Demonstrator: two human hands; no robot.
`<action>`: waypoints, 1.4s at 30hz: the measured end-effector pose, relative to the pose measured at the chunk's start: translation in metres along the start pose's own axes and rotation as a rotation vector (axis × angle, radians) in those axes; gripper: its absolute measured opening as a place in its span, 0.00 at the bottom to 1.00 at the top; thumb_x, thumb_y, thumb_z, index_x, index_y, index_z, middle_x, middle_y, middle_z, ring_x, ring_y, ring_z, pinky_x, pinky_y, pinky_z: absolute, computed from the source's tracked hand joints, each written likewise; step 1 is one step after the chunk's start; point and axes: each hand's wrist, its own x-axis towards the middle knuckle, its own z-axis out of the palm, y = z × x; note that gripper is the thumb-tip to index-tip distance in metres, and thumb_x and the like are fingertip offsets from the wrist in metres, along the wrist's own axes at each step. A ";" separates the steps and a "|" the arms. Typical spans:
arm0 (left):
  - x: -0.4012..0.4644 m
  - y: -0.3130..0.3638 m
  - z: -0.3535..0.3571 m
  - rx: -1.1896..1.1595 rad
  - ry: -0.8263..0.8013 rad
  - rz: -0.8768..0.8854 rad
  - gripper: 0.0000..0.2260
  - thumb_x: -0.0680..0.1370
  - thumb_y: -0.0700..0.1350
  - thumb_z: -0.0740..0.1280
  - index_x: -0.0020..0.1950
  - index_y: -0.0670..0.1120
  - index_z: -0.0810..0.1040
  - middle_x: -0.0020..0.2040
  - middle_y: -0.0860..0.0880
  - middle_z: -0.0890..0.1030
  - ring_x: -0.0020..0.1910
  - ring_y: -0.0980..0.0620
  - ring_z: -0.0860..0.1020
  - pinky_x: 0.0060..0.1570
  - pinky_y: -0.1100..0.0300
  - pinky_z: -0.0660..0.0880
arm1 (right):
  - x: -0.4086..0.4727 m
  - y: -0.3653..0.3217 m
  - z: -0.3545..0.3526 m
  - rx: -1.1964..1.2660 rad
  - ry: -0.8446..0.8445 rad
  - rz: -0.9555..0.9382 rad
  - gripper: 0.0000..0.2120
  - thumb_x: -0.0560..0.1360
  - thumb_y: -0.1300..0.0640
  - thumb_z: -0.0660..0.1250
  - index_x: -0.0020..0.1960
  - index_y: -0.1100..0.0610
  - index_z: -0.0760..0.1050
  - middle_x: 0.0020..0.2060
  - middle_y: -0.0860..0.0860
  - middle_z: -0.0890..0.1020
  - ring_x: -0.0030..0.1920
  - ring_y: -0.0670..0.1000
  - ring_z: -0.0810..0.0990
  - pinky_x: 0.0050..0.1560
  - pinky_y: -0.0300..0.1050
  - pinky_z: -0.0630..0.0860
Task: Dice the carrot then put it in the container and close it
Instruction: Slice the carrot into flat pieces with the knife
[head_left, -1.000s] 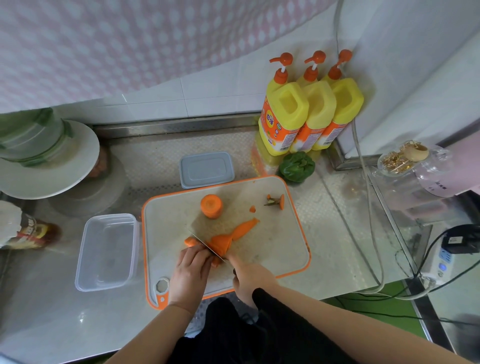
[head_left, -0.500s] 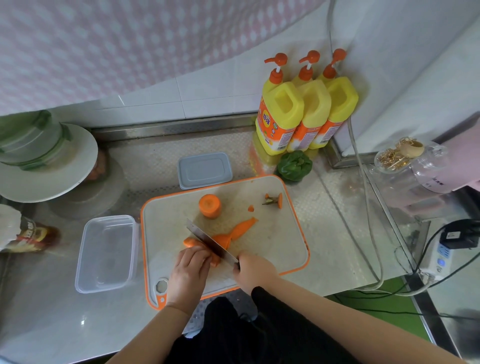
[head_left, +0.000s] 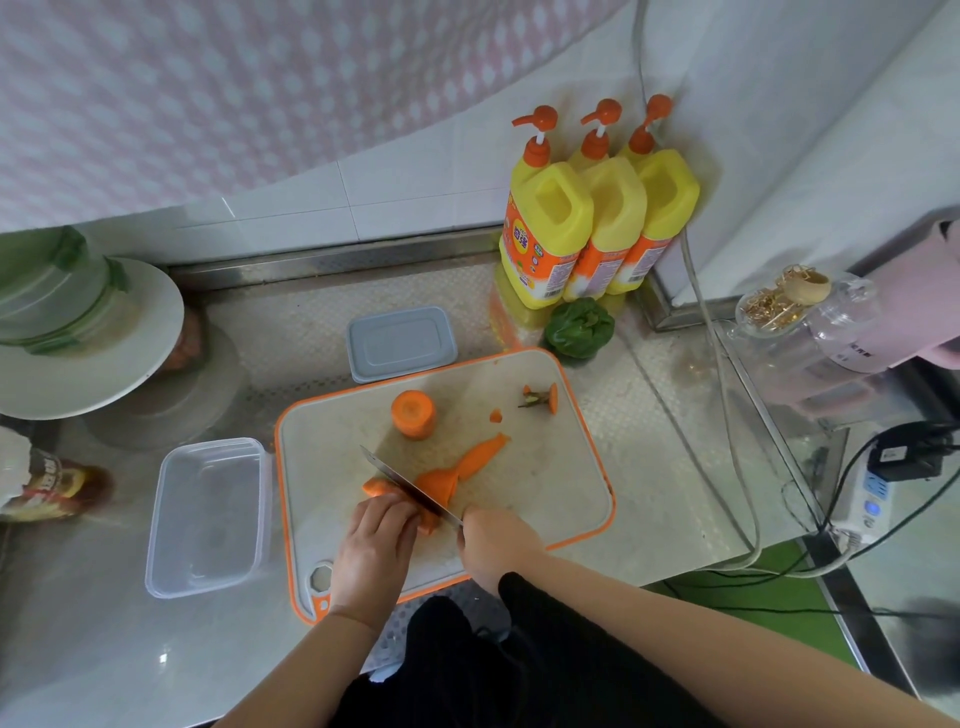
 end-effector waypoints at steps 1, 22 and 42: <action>0.000 0.000 0.000 0.004 0.001 0.004 0.22 0.84 0.54 0.54 0.48 0.42 0.83 0.49 0.46 0.80 0.50 0.48 0.76 0.54 0.61 0.73 | 0.001 0.000 0.000 -0.001 -0.002 0.006 0.12 0.82 0.55 0.56 0.61 0.59 0.72 0.56 0.56 0.79 0.58 0.56 0.78 0.56 0.48 0.73; 0.000 0.003 0.005 -0.019 0.006 -0.025 0.14 0.81 0.50 0.61 0.48 0.43 0.82 0.50 0.47 0.80 0.49 0.47 0.76 0.50 0.59 0.73 | -0.006 -0.002 -0.006 -0.076 -0.058 0.023 0.11 0.80 0.60 0.57 0.62 0.59 0.71 0.57 0.56 0.78 0.58 0.56 0.77 0.58 0.49 0.74; 0.001 0.006 -0.001 -0.071 -0.020 -0.044 0.11 0.78 0.46 0.63 0.47 0.42 0.83 0.48 0.48 0.80 0.50 0.50 0.74 0.54 0.60 0.72 | -0.001 0.003 -0.014 0.052 -0.082 0.053 0.11 0.81 0.54 0.57 0.59 0.59 0.71 0.53 0.57 0.79 0.56 0.57 0.78 0.54 0.49 0.73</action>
